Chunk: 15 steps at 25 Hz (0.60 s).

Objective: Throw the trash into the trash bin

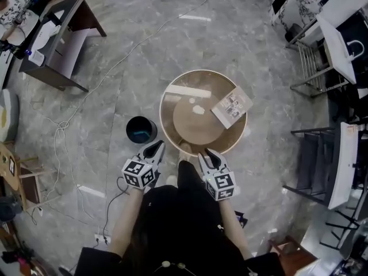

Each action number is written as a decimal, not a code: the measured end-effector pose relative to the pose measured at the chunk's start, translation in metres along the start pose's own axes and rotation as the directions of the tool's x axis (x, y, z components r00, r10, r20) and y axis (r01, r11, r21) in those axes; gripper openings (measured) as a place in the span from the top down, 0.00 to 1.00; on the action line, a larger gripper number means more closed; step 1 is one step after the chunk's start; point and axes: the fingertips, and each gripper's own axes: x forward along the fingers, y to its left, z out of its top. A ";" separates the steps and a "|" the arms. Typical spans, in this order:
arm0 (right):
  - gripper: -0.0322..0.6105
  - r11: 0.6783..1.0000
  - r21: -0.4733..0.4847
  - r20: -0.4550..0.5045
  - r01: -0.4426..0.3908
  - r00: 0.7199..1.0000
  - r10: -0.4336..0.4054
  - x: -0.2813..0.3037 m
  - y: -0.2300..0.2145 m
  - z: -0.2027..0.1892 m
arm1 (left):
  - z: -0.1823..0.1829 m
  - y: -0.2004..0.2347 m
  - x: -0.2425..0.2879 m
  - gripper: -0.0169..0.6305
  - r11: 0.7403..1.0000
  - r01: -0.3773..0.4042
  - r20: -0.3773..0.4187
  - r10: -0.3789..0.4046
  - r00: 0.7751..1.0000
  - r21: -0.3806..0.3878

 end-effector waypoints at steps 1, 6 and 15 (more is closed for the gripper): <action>0.81 1.000 0.005 -0.030 -0.002 1.000 0.002 0.014 -0.008 -0.007 | -0.008 0.008 0.016 0.96 1.000 -0.008 -0.028 0.007 1.000 -0.024; 0.78 0.999 0.024 -0.183 -0.024 0.983 0.028 0.075 -0.040 -0.043 | -0.052 0.047 0.077 0.96 0.984 -0.095 -0.169 0.069 0.983 -0.150; 0.79 0.989 0.128 -0.415 0.079 0.910 -0.019 0.159 -0.127 -0.120 | -0.136 0.102 0.133 0.96 0.932 -0.228 -0.398 0.103 0.911 -0.280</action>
